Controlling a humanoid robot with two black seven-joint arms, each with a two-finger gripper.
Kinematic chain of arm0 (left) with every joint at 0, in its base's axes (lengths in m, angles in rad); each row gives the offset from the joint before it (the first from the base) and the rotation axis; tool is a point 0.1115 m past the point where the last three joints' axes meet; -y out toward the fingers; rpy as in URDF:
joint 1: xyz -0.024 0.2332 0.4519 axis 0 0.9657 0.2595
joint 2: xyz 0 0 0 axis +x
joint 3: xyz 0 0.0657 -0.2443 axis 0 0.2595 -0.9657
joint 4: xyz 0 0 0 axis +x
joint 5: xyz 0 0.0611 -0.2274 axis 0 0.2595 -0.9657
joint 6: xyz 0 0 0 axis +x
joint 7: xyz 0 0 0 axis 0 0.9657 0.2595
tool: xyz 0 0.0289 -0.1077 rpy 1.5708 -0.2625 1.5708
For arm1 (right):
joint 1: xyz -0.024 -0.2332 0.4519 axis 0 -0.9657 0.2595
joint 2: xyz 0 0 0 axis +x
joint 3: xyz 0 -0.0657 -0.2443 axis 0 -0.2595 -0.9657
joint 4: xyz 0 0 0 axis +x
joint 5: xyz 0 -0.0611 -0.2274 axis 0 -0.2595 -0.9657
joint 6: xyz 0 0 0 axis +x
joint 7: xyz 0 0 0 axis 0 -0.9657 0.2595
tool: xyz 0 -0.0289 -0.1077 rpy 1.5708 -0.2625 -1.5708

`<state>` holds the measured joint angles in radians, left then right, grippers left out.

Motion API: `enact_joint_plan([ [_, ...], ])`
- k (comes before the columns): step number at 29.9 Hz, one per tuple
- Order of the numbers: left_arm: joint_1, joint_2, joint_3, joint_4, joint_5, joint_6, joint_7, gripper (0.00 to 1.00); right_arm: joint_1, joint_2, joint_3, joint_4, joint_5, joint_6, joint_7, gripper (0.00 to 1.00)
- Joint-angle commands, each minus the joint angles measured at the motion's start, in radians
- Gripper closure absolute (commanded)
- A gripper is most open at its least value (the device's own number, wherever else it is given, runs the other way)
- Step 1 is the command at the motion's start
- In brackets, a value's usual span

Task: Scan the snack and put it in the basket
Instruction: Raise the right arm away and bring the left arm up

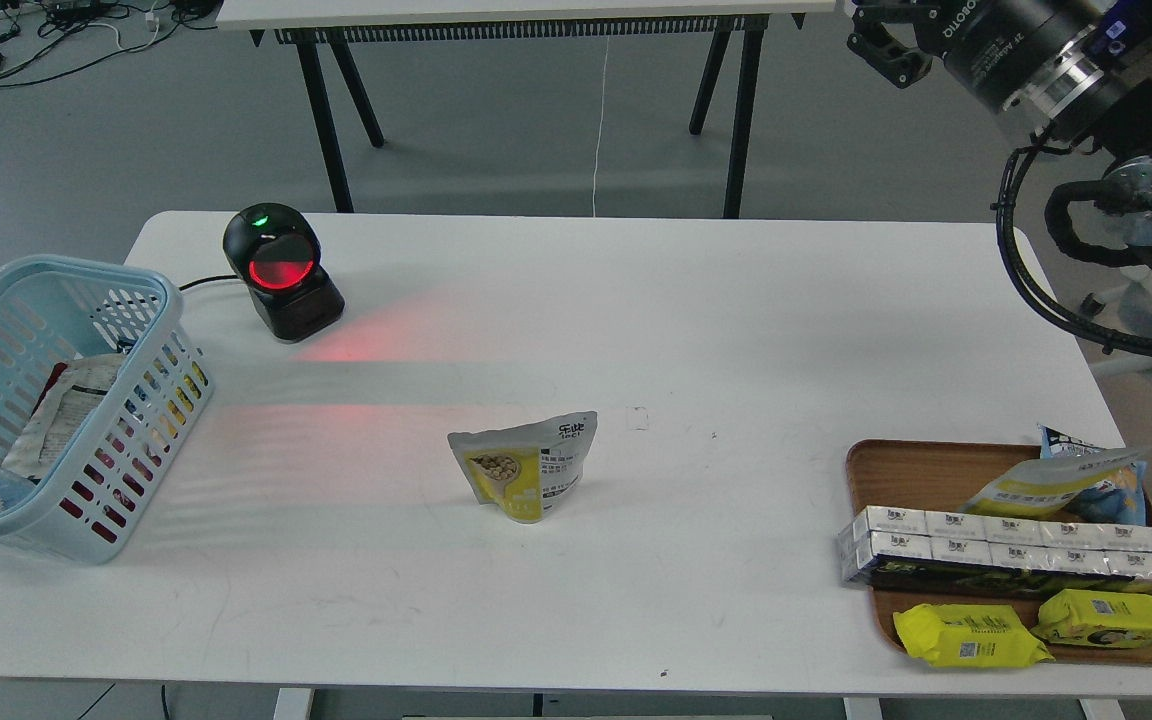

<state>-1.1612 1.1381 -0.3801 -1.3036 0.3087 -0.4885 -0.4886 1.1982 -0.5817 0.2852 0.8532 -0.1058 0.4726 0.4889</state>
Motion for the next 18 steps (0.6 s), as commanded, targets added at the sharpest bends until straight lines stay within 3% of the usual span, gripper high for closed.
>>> enact_joint_plan([
  [1,-0.003,0.006,0.003,-0.087,0.208,0.0,0.0,0.0,-0.008,0.0,0.002,-0.002,0.0,-0.002,0.0,0.03],
  [9,-0.037,0.075,0.035,-0.164,0.302,0.0,0.0,0.0,-0.017,0.04,0.0,-0.016,0.044,-0.069,0.0,0.03],
  [18,-0.066,0.187,0.127,-0.22,0.44,0.0,0.0,0.0,-0.017,0.083,0.003,-0.016,0.046,-0.075,0.0,0.03],
])
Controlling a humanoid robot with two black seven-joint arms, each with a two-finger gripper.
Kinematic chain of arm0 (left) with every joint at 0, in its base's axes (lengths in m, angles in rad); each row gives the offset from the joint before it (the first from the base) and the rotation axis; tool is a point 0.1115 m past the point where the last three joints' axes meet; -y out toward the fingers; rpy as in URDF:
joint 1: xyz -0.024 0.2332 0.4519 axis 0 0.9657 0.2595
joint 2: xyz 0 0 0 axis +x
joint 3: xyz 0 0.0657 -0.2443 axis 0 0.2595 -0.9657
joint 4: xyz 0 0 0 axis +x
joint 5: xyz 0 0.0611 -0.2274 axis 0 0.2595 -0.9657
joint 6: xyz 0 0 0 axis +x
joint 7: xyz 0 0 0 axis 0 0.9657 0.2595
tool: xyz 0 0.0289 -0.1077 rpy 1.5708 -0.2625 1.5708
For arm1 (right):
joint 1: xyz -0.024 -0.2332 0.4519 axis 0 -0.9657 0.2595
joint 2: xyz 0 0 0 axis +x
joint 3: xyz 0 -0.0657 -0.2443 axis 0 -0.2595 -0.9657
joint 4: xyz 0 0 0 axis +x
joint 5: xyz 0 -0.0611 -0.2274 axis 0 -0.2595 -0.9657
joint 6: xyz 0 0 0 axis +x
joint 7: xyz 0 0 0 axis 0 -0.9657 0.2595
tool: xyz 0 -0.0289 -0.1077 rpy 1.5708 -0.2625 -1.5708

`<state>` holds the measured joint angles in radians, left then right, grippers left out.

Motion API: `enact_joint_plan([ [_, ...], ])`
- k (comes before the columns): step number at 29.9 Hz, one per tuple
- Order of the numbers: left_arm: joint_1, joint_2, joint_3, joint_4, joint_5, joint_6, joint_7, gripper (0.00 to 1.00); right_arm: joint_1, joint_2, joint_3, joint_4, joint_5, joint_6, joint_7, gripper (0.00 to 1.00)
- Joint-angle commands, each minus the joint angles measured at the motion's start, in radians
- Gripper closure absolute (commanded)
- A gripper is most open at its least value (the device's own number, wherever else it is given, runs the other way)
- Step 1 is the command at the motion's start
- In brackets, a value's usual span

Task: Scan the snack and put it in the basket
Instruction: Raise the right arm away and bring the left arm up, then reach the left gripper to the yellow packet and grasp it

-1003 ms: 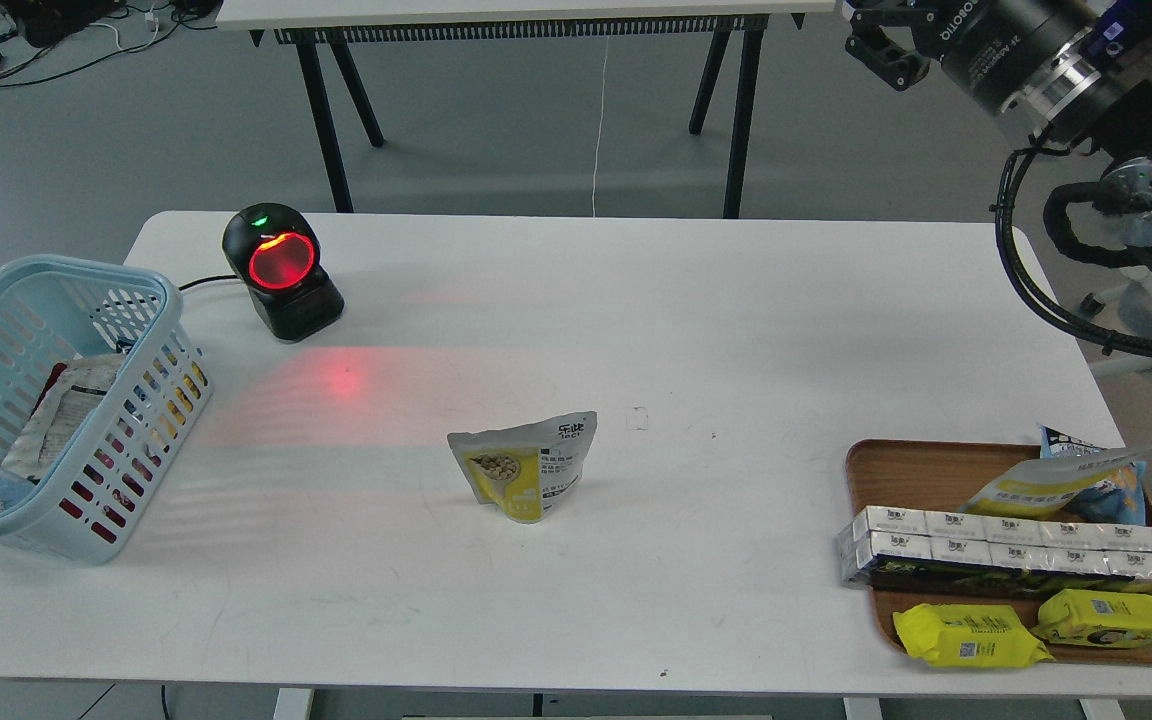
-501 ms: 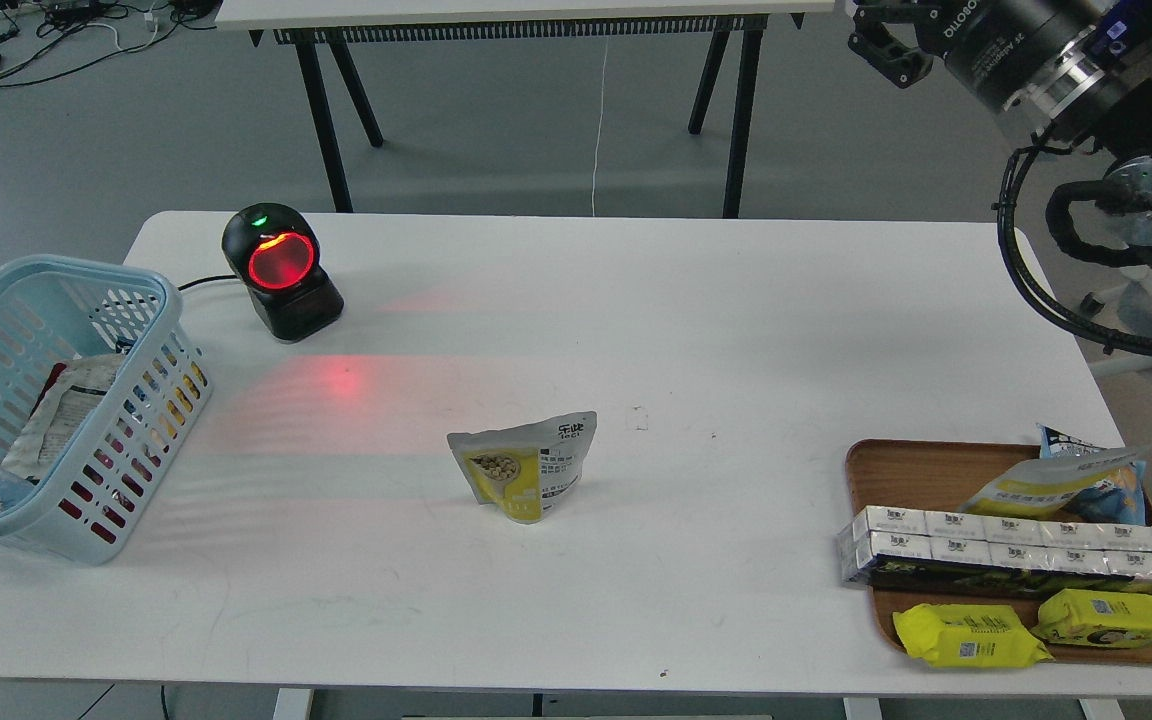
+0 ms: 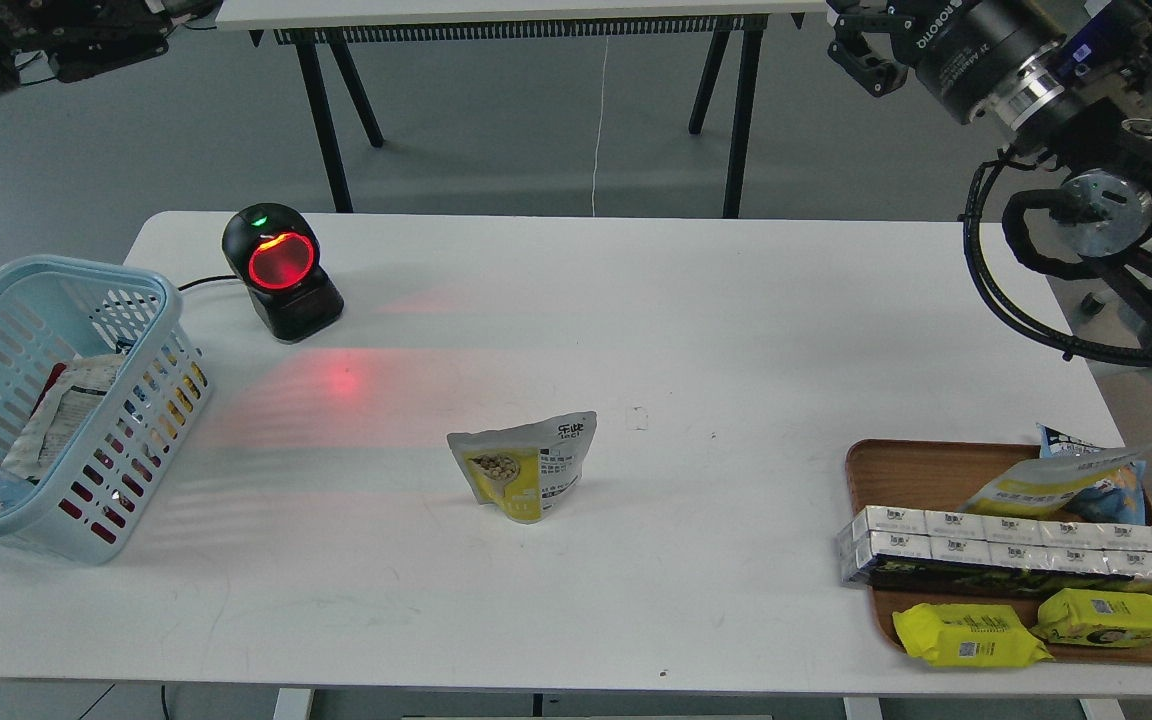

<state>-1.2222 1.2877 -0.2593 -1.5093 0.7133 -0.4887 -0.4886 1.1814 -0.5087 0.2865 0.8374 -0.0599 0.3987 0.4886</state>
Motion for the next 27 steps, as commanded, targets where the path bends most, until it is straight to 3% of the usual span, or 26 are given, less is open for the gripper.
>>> enact_joint_plan([
  [1,-0.01,0.051,0.006,-0.028,0.04,0.0,0.0,0.0,0.0,0.013,0.002,0.0,0.0,-0.003,0.0,0.03],
  [11,-0.014,0.243,0.003,-0.193,0.13,0.0,0.0,0.0,-0.009,0.013,0.0,0.002,0.0,-0.012,0.0,0.03],
  [22,-0.019,0.315,-0.005,-0.253,0.435,0.0,0.0,0.0,-0.034,0.013,0.0,0.003,0.0,-0.014,0.0,0.03],
  [27,-0.08,0.297,-0.008,-0.255,0.551,0.0,0.0,0.0,-0.043,0.015,-0.001,0.012,0.0,-0.044,0.0,0.03],
])
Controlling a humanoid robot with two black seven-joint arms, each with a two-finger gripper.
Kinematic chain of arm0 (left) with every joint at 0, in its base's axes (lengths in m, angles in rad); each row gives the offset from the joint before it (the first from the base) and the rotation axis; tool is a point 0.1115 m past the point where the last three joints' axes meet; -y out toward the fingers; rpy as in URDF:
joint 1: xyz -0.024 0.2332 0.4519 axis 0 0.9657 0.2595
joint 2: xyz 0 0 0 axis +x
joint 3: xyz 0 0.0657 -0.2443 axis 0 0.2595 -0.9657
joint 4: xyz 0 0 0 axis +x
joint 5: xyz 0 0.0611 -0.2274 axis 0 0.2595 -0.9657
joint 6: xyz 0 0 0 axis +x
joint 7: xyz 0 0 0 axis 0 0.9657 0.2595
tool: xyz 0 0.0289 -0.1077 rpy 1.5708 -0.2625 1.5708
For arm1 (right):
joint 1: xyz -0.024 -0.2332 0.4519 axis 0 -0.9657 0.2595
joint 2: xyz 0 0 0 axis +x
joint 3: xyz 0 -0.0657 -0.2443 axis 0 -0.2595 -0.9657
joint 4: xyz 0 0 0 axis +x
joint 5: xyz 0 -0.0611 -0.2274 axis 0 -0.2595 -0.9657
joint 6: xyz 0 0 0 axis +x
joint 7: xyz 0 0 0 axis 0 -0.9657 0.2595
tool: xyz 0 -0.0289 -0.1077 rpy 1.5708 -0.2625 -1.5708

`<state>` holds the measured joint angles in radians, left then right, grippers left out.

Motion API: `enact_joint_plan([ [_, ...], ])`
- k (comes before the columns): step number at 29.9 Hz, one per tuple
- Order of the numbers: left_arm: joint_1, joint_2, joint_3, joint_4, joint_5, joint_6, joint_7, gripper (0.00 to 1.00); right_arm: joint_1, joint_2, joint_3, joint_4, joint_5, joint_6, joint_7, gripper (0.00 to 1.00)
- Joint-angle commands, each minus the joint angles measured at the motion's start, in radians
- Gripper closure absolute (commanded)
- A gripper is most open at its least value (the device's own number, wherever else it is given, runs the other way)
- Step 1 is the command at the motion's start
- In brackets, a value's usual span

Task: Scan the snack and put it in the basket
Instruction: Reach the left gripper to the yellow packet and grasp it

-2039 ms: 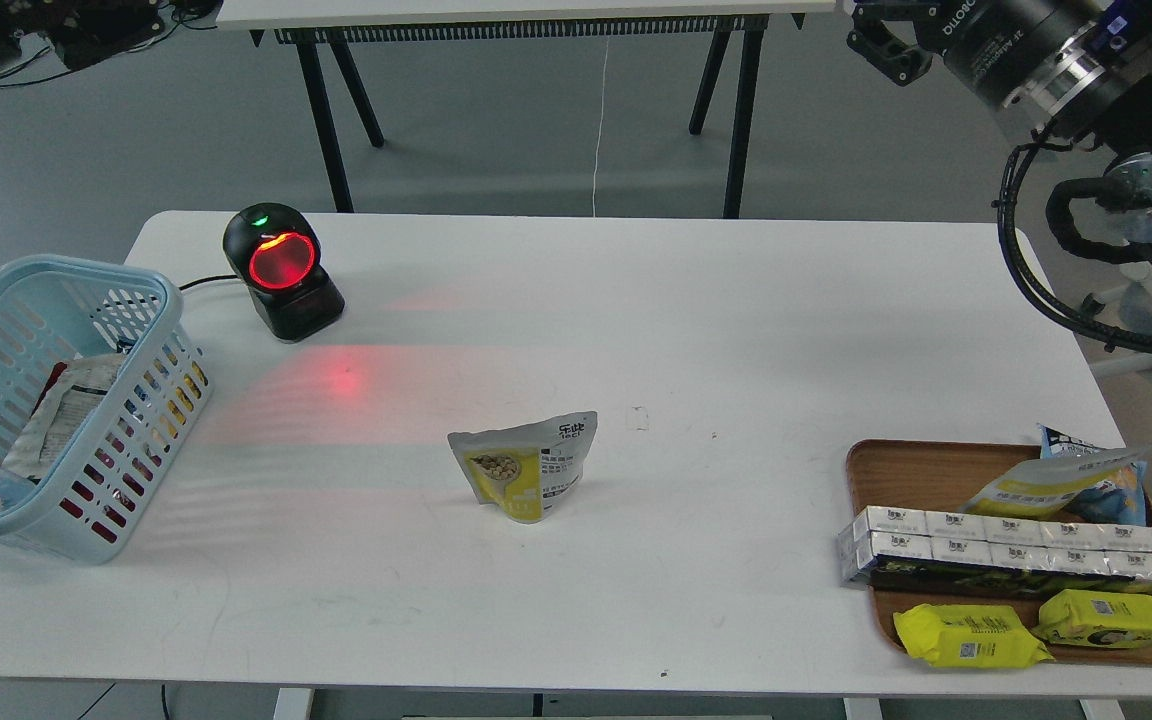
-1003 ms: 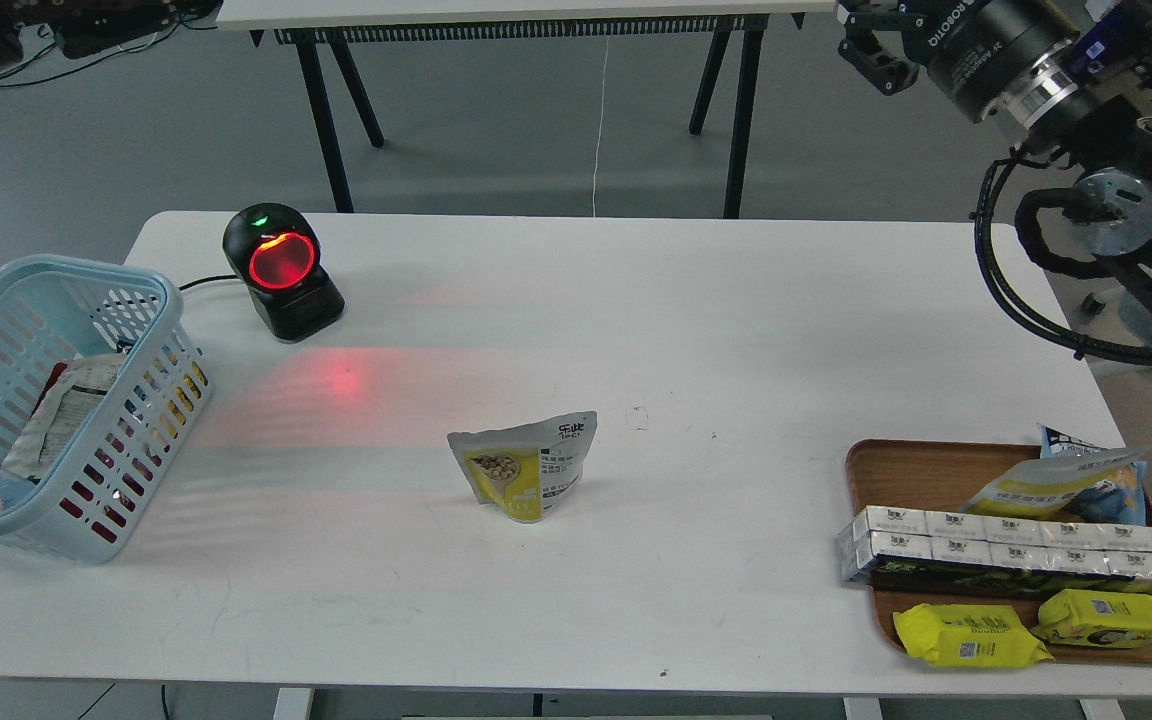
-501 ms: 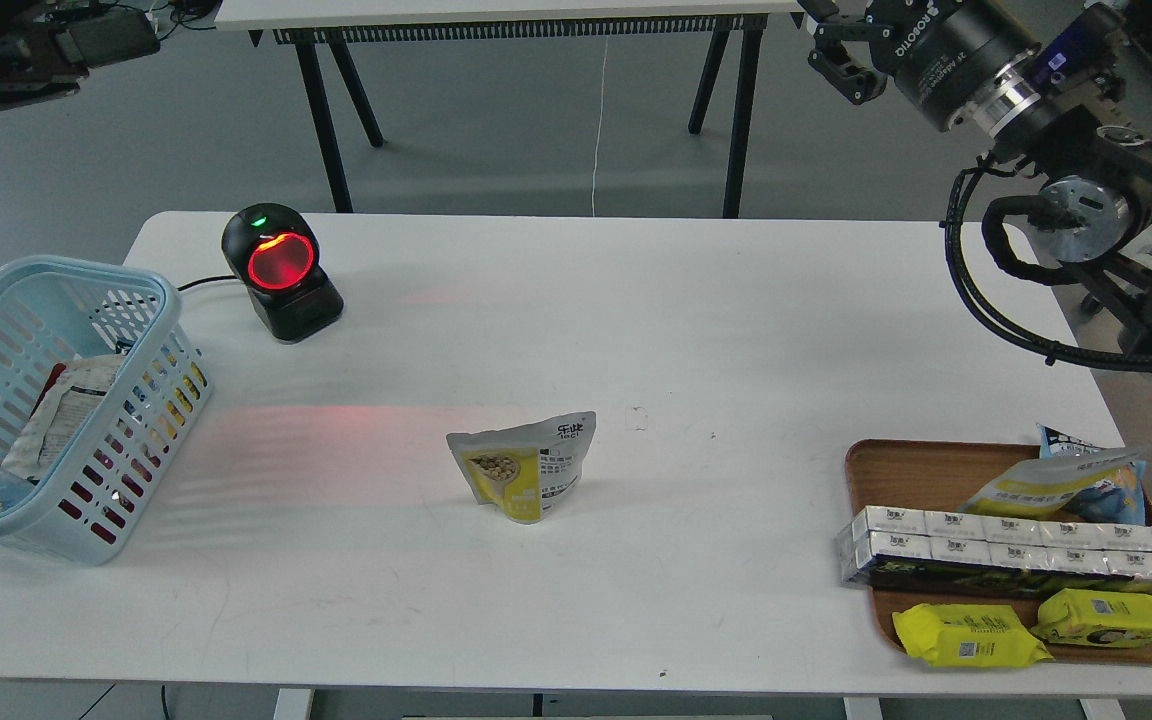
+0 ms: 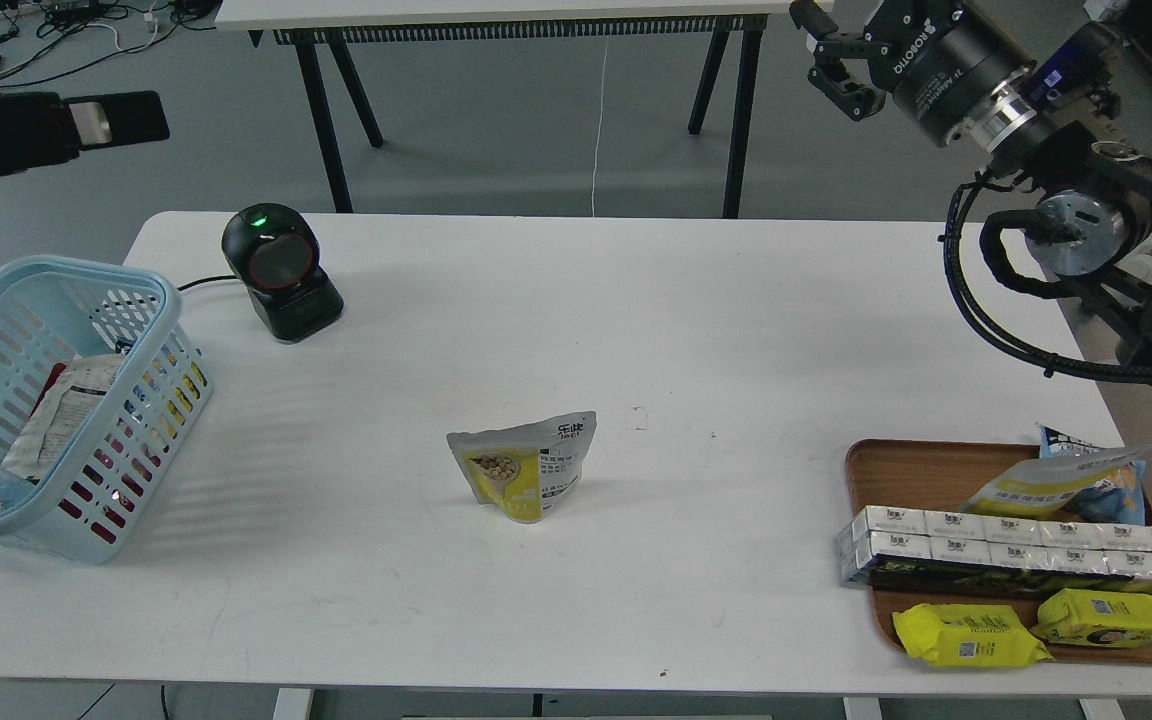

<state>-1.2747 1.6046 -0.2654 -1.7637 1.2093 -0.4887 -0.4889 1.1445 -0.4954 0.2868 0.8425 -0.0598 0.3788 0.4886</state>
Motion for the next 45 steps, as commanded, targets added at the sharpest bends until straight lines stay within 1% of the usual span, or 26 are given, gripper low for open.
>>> enact_joint_plan([
  [1,-0.037,-0.046,-0.002,0.0,0.056,0.0,0.0,0.0,-0.008,0.001,-0.001,0.007,0.0,-0.034,0.0,0.03],
  [9,-0.052,-0.329,0.023,0.016,0.2,0.0,0.0,0.0,-0.012,0.012,-0.003,0.006,0.0,-0.047,0.0,0.03],
  [12,-0.055,-0.386,0.057,0.021,0.259,0.0,0.0,0.0,-0.016,0.011,-0.001,0.0,0.0,-0.047,0.0,0.03],
  [16,-0.075,-0.501,0.081,0.038,0.325,0.0,0.0,0.0,-0.029,0.011,-0.001,-0.003,0.0,-0.047,0.0,0.03],
  [18,-0.116,-0.563,0.148,0.062,0.332,0.0,0.0,0.0,-0.034,0.011,-0.003,-0.003,-0.002,-0.051,0.0,0.03],
  [22,-0.248,-0.707,0.371,0.131,0.338,0.0,0.0,0.0,-0.035,0.011,-0.006,-0.003,-0.002,-0.066,0.0,0.03],
  [25,-0.311,-0.799,0.489,0.193,0.338,0.001,0.0,0.0,-0.037,0.009,-0.005,-0.003,0.0,-0.066,0.0,0.03],
  [27,-0.334,-0.828,0.526,0.214,0.338,0.035,0.0,0.0,-0.037,0.005,-0.001,-0.002,0.0,-0.066,0.0,0.03],
  [31,-0.334,-0.867,0.537,0.222,0.332,0.045,0.0,0.0,-0.049,0.0,0.002,-0.002,0.001,-0.066,0.0,0.03],
  [36,-0.334,-0.894,0.597,0.231,0.332,0.097,0.0,0.0,-0.084,0.0,0.015,-0.008,0.087,-0.051,0.0,0.03],
  [39,-0.331,-0.916,0.632,0.256,0.337,0.127,0.0,0.0,-0.115,0.005,0.015,-0.022,0.089,-0.034,0.0,0.03],
  [42,-0.33,-0.94,0.644,0.271,0.335,0.134,0.0,0.0,-0.135,0.011,0.017,-0.036,0.093,0.008,0.0,0.03],
  [45,-0.325,-0.972,0.658,0.312,0.337,0.136,0.0,0.0,-0.158,0.009,0.035,-0.034,0.095,0.026,0.0,0.03],
])
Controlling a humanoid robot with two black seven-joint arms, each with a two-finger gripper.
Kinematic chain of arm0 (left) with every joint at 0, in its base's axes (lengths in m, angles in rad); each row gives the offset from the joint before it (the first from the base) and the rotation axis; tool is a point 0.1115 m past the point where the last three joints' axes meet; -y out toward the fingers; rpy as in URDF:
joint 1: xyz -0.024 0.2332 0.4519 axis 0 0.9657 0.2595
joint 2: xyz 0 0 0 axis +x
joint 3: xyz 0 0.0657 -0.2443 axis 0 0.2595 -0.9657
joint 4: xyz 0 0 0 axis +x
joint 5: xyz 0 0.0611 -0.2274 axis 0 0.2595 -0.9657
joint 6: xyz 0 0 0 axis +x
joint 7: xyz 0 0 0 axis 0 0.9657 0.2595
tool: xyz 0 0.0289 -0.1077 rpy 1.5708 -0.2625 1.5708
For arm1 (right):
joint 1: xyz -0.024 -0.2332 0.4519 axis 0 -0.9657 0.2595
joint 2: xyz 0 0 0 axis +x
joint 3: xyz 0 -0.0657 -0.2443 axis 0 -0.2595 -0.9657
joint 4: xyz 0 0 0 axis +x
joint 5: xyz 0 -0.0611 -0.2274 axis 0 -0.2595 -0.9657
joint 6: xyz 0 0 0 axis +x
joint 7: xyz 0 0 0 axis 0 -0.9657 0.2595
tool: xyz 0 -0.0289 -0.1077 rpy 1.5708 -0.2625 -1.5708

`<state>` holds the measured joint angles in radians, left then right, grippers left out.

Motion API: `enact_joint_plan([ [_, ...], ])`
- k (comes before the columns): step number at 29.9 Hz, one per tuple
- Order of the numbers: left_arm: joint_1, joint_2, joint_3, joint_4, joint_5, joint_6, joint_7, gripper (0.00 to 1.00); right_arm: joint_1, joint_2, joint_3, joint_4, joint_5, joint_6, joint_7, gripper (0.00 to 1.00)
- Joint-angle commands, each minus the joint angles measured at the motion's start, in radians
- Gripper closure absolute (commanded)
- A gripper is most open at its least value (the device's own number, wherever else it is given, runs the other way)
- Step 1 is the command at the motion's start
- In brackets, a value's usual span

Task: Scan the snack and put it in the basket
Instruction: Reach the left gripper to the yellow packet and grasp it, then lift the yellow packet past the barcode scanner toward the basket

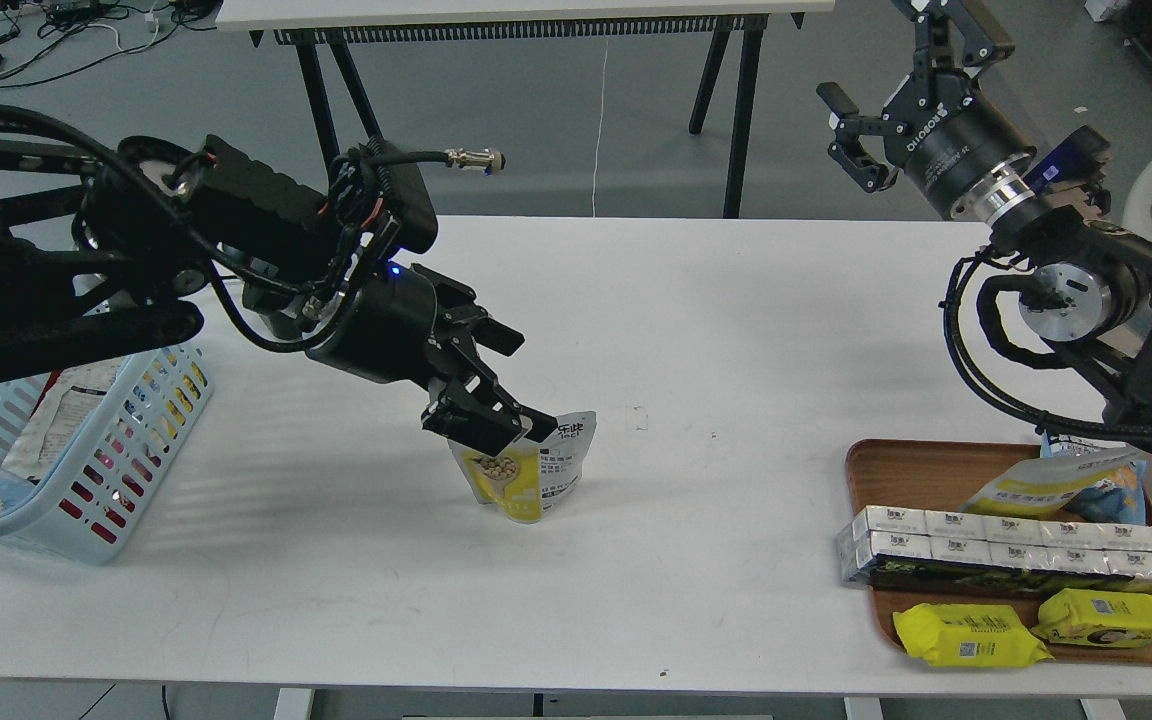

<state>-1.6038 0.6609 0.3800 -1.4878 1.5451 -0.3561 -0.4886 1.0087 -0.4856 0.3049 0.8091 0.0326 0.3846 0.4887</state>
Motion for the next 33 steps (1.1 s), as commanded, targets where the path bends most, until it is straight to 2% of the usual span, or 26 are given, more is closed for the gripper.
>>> enact_joint_plan([
  [1,0.005,-0.04,0.014,0.052,0.001,0.003,0.0,0.0,-0.031,-0.001,0.034,-0.001,0.003,0.026,0.0,0.03],
  [14,0.088,-0.08,0.089,0.092,0.004,0.092,0.0,0.05,-0.048,-0.013,0.069,-0.001,0.001,0.036,0.0,0.03],
  [19,0.139,-0.083,0.094,0.119,0.012,0.12,0.0,0.13,-0.048,-0.011,0.071,-0.001,0.001,0.036,0.0,0.03],
  [22,0.157,-0.095,0.097,0.123,0.042,0.152,0.0,0.23,-0.048,-0.011,0.071,-0.002,0.001,0.036,0.0,0.03],
  [26,0.162,-0.099,0.114,0.126,0.049,0.177,0.0,0.4,-0.051,-0.013,0.08,-0.002,0.001,0.036,0.0,0.02],
  [33,0.16,-0.098,0.16,0.126,0.111,0.269,0.0,0.82,-0.055,-0.015,0.08,-0.001,0.003,0.036,0.0,0.02],
])
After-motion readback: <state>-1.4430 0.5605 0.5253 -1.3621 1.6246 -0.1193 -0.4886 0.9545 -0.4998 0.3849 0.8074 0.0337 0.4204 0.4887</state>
